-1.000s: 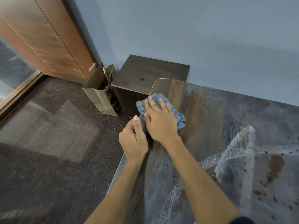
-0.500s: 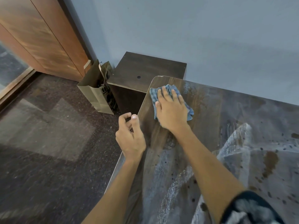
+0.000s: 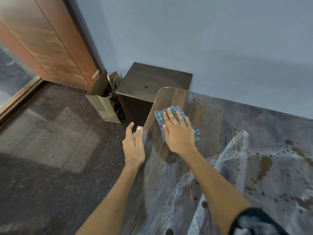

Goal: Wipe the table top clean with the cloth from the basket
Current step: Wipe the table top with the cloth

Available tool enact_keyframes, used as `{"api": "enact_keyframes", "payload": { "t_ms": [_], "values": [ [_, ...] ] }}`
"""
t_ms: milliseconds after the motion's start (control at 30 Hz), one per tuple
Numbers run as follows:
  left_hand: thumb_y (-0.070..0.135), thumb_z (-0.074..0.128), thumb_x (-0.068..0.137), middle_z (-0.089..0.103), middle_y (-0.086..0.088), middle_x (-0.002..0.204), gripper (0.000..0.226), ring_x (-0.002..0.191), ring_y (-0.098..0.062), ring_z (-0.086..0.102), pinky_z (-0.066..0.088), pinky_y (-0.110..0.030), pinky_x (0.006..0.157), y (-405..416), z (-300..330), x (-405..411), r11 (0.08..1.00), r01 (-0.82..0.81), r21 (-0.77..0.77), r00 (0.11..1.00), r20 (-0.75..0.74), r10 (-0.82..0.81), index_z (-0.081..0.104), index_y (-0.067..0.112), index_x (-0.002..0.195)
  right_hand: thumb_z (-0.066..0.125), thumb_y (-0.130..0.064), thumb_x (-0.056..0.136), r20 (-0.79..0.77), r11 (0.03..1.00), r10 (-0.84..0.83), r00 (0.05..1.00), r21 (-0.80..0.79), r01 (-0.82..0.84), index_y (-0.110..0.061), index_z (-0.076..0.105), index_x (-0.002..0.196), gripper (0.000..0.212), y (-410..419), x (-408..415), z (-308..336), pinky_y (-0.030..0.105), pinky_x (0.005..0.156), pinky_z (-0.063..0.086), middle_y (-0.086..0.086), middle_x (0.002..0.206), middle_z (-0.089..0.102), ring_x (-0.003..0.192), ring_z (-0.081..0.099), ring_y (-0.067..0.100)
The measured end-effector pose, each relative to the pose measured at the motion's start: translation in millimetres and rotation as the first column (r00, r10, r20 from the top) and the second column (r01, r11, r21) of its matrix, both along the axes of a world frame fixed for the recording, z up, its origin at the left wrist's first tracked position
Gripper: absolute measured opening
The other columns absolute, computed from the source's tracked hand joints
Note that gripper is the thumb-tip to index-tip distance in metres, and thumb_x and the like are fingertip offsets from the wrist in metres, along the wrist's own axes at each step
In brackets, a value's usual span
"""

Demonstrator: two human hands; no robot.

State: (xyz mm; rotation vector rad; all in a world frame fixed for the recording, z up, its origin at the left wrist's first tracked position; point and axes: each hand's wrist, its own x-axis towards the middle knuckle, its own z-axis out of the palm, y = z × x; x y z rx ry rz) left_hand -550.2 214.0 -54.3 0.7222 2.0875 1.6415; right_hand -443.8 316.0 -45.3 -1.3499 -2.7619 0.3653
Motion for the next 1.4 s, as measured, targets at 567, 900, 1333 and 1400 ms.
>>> {"api": "enact_keyframes", "payload": {
  "t_ms": [567,900,1333,1400],
  "values": [
    [0.062,0.034,0.08,0.068,0.0,0.098,0.081,0.085,0.014,0.061,0.043,-0.006,0.08,-45.5,-7.9,12.7,0.995,-0.084,0.051,0.996,0.02,0.083,0.031,0.01,0.142,0.024,-0.032,0.101,-0.06,0.992,0.12,0.991,-0.031,-0.122,-0.023,0.016,0.15,0.051,-44.8,-26.4,-0.7,0.042,0.118,-0.001,-0.004,0.159,0.012,0.147,0.005,0.024],
    [0.055,0.035,0.084,0.058,0.022,0.069,0.075,0.064,0.012,0.058,0.04,-0.001,0.061,-44.3,-9.7,12.9,0.996,-0.095,0.002,0.985,-0.148,0.094,0.037,0.004,0.139,0.021,-0.033,0.102,-0.018,0.997,0.068,0.998,-0.048,-0.069,-0.025,0.012,0.151,0.05,-26.3,-24.0,2.7,0.043,0.118,-0.002,-0.007,0.16,0.008,0.147,0.001,0.02],
    [0.057,0.035,0.084,0.063,0.024,0.079,0.074,0.071,0.016,0.058,0.041,-0.001,0.067,-45.4,-8.9,12.8,0.997,-0.079,0.02,0.983,-0.165,0.081,0.038,0.004,0.136,0.018,-0.036,0.102,0.026,0.997,0.072,0.997,0.014,-0.072,-0.026,0.015,0.151,0.05,-17.8,17.7,-1.1,0.04,0.118,0.002,-0.008,0.159,0.011,0.147,0.006,0.019],
    [0.058,0.036,0.082,0.064,0.007,0.099,0.079,0.078,0.018,0.058,0.038,0.002,0.071,-45.8,-6.3,14.3,0.997,-0.071,0.031,0.986,-0.152,0.075,0.035,0.003,0.138,0.021,-0.035,0.102,-0.009,1.0,0.024,1.0,-0.02,-0.024,-0.024,0.013,0.151,0.051,-29.8,-1.7,3.5,0.041,0.118,-0.002,-0.005,0.159,0.009,0.147,0.002,0.023]
  ]
}}
